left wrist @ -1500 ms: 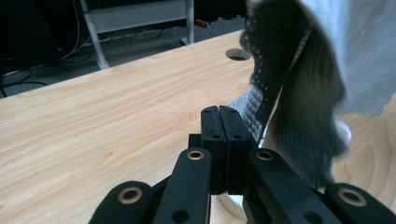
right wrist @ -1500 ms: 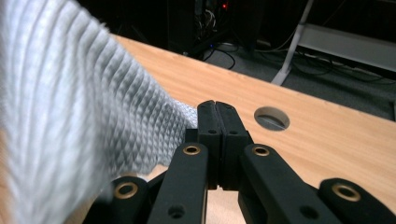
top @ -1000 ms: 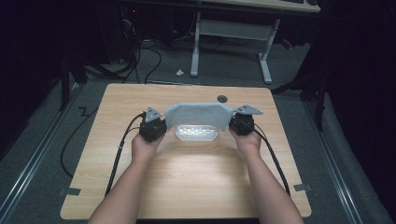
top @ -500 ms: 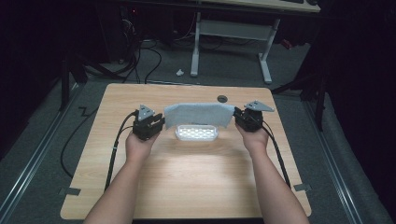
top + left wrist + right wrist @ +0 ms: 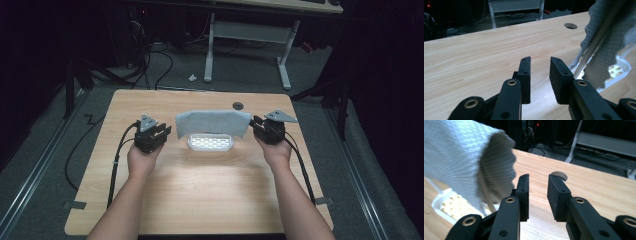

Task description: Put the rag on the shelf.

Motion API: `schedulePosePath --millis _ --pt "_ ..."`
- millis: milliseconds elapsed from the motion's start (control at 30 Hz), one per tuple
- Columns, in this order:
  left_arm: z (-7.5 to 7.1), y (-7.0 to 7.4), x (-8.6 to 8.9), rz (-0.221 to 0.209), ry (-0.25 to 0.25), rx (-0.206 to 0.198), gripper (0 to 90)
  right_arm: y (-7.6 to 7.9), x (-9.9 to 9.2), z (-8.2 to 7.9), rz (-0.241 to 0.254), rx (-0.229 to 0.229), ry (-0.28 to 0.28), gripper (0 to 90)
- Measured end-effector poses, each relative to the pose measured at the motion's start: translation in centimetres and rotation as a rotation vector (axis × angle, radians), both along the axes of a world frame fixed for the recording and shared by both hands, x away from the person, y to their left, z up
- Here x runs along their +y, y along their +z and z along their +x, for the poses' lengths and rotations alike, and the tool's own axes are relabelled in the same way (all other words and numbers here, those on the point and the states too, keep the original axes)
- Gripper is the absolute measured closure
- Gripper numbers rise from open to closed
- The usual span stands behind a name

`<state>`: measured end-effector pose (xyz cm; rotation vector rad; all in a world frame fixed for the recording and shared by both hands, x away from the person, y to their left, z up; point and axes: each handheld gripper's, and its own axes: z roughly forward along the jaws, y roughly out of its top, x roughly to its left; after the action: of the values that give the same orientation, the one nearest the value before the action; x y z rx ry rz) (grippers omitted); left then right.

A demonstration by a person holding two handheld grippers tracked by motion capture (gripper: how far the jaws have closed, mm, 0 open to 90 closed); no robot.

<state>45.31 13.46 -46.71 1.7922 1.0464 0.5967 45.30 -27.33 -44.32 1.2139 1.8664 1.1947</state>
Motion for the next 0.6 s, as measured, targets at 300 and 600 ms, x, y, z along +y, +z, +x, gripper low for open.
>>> schedulePosePath --millis 300,600 --pt "-2.4 -0.3 0.8 -0.005 -0.002 -0.002 68.1 0.3 -0.7 -3.0 -0.033 -0.011 0.008 68.4" --pt "-5.4 -0.8 1.7 0.002 -0.049 0.015 65.1 0.5 -0.9 -5.8 -0.047 -0.051 0.007 64.4"
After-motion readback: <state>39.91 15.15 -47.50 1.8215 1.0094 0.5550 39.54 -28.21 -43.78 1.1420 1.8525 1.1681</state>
